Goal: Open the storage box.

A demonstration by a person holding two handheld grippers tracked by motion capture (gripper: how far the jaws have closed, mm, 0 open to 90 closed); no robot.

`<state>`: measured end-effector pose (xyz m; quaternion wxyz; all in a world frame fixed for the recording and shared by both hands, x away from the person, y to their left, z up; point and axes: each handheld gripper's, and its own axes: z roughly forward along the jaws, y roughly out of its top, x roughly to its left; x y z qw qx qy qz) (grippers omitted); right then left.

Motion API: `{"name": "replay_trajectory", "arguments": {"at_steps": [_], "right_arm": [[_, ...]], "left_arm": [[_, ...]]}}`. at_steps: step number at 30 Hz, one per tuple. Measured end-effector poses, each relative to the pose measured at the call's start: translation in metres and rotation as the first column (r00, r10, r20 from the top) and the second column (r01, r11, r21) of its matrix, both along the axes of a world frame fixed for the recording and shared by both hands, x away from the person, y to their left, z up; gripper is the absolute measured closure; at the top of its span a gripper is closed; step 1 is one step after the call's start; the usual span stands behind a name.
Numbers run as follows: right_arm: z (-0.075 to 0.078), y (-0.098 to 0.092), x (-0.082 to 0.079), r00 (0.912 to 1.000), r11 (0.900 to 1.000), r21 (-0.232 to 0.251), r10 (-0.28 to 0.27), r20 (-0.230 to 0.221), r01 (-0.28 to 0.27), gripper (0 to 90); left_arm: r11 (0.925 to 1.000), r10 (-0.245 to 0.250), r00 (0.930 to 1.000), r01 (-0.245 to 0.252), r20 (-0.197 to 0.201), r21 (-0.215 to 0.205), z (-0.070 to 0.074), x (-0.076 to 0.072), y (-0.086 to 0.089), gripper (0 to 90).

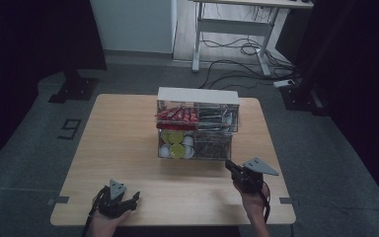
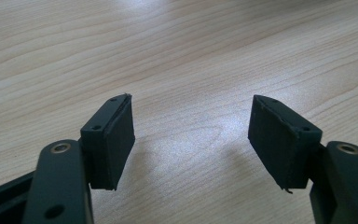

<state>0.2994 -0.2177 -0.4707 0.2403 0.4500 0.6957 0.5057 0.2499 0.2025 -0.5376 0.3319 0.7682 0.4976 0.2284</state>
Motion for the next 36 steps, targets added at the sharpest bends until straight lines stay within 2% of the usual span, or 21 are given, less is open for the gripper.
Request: {"name": "replay_trajectory", "arguments": {"at_steps": [11, 27, 36], "right_arm": [[0.002, 0.013, 0.010, 0.9997, 1.000, 0.007, 0.026, -0.002, -0.026, 88.8], [-0.004, 0.037, 0.033, 0.9979, 0.998, 0.014, 0.060, -0.024, -0.060, 88.8], [-0.008, 0.045, 0.036, 0.9968, 0.997, 0.005, 0.077, -0.023, -0.077, 88.8]], "left_arm": [[1.0000, 0.000, 1.0000, 0.000, 0.000, -0.002, 0.000, 0.000, 0.001, 31.5], [1.0000, 0.001, 1.0000, -0.001, 0.000, -0.004, 0.000, 0.000, 0.001, 31.5], [0.9999, -0.007, 1.0000, 0.007, 0.002, -0.013, 0.000, -0.001, -0.001, 31.5]]}}
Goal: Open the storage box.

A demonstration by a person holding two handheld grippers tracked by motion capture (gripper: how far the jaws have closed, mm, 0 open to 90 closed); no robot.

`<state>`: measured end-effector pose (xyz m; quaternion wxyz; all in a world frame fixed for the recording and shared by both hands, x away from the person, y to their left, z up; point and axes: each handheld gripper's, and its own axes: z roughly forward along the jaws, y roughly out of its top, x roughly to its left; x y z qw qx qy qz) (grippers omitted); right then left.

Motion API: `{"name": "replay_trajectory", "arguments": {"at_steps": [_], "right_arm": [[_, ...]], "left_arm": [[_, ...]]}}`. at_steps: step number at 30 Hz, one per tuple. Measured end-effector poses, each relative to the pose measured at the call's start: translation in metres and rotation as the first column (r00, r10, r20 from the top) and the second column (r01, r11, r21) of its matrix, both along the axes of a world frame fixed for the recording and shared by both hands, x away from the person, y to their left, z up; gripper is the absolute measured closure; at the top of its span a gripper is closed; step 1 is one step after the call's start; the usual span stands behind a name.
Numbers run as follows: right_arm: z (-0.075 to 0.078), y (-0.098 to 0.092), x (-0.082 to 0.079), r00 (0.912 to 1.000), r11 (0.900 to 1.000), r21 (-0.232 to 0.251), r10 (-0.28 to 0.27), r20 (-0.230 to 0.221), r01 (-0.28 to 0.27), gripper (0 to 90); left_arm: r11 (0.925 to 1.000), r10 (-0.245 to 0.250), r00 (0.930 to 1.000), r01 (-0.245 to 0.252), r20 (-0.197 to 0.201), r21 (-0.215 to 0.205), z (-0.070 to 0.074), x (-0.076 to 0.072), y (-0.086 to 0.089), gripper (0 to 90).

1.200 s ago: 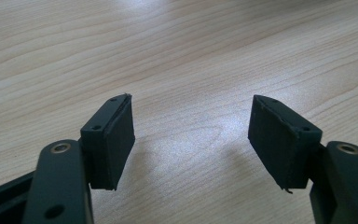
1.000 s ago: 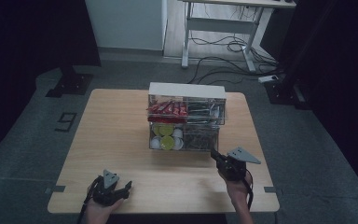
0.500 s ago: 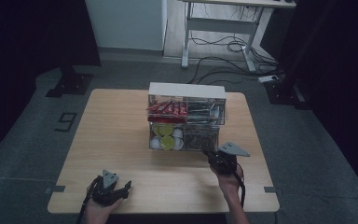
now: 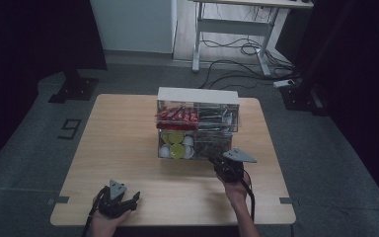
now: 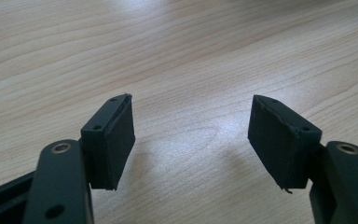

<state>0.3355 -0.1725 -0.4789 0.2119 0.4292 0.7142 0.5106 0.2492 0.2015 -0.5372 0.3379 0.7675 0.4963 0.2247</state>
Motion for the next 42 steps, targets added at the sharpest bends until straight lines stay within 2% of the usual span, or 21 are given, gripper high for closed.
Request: {"name": "replay_trajectory", "arguments": {"at_steps": [9, 29, 32, 42], "right_arm": [[-0.010, -0.005, -0.001, 0.9997, 1.000, 0.010, -0.009, -0.024, 0.009, 88.8], [-0.028, 0.000, 0.001, 0.9974, 0.999, -0.034, -0.004, -0.071, 0.001, 88.8], [-0.031, 0.000, 0.001, 0.9968, 1.000, -0.023, 0.003, -0.080, -0.005, 88.8], [-0.035, 0.004, 0.001, 0.9955, 0.999, -0.040, 0.010, -0.094, -0.014, 88.8]], "left_arm": [[0.9999, -0.009, 1.0000, 0.009, -0.005, 0.005, -0.001, 0.000, -0.002, 31.5], [1.0000, -0.008, 0.9999, 0.008, -0.008, 0.000, -0.001, 0.000, -0.001, 31.5], [1.0000, -0.008, 0.9999, 0.008, -0.008, 0.000, -0.001, 0.000, -0.001, 31.4], [1.0000, -0.004, 0.9999, 0.004, -0.015, 0.001, -0.002, 0.001, -0.001, 31.5]]}}
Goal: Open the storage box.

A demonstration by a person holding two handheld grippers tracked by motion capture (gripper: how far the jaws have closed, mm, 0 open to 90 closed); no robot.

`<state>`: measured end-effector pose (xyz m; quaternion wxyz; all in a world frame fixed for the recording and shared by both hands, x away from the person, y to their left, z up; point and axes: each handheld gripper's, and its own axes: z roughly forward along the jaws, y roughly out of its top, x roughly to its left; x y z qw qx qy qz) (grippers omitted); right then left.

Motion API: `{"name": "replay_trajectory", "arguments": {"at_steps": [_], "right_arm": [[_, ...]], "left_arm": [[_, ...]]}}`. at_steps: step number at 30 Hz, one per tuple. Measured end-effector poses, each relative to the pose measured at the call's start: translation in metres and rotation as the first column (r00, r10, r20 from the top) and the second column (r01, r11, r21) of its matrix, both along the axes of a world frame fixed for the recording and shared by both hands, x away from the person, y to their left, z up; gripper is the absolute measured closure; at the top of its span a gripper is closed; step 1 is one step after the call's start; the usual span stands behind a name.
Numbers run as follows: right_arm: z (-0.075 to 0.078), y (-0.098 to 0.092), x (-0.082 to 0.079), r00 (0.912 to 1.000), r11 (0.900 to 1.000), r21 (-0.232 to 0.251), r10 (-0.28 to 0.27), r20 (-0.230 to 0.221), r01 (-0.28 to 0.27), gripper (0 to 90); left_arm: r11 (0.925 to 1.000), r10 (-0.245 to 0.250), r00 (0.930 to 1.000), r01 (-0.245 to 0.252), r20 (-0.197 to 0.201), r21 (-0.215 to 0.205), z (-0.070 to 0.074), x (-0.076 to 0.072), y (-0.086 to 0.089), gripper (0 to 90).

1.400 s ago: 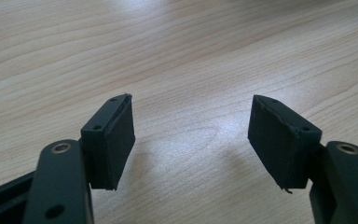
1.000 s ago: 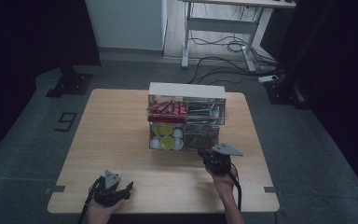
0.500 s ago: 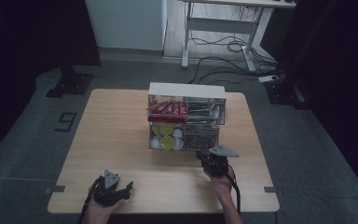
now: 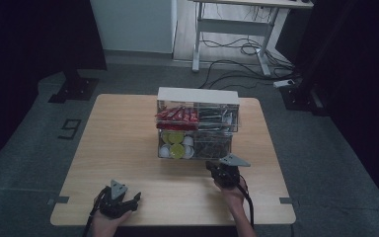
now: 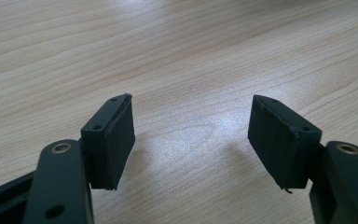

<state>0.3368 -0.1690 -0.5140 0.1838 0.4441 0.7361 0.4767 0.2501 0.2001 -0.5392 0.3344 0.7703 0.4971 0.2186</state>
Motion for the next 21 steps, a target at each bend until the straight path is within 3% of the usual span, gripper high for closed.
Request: {"name": "replay_trajectory", "arguments": {"at_steps": [21], "right_arm": [[0.0016, -0.0043, -0.0007, 0.9999, 1.000, 0.008, -0.015, 0.006, 0.015, 88.7]], "left_arm": [[1.0000, 0.003, 1.0000, -0.003, 0.001, 0.000, 0.0006, 0.0004, 0.0021, 31.5]]}}
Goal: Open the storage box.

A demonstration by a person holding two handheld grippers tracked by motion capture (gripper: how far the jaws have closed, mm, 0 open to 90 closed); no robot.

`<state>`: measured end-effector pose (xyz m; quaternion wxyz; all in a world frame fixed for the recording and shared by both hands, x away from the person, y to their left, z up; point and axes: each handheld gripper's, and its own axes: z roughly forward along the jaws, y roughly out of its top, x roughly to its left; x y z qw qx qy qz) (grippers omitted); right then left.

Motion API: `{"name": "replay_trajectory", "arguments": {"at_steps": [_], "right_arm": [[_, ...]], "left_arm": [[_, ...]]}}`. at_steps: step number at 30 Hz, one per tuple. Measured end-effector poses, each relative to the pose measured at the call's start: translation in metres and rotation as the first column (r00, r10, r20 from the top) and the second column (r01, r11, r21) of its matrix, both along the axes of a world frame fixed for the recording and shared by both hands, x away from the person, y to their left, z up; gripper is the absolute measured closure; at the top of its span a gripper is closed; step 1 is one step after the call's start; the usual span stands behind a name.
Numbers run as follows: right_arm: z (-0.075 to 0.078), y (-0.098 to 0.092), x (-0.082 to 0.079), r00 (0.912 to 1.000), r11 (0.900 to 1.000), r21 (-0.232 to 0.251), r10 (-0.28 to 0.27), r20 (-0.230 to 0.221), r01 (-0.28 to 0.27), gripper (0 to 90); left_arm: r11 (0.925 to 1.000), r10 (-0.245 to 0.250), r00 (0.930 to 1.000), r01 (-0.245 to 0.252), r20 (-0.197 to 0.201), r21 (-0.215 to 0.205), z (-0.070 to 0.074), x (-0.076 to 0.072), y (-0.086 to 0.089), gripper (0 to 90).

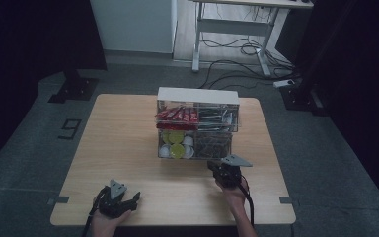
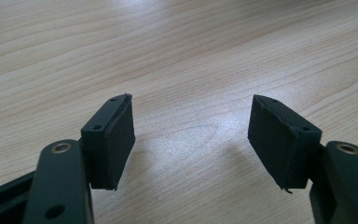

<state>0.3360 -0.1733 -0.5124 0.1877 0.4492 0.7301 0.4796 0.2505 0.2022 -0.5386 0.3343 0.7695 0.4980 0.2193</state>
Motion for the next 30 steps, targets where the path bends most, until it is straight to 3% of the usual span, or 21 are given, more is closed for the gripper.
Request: {"name": "replay_trajectory", "arguments": {"at_steps": [11, 30], "right_arm": [[0.005, -0.001, -0.003, 0.9997, 1.000, -0.002, -0.005, 0.022, 0.005, 88.7], [0.021, -0.010, -0.007, 0.9973, 0.999, 0.047, -0.023, 0.070, 0.019, 88.4]], "left_arm": [[1.0000, 0.007, 1.0000, -0.007, 0.000, -0.001, 0.001, 0.000, 0.001, 31.7], [0.9999, 0.016, 0.9999, -0.016, -0.002, -0.002, 0.000, 0.001, 0.002, 31.8]]}}
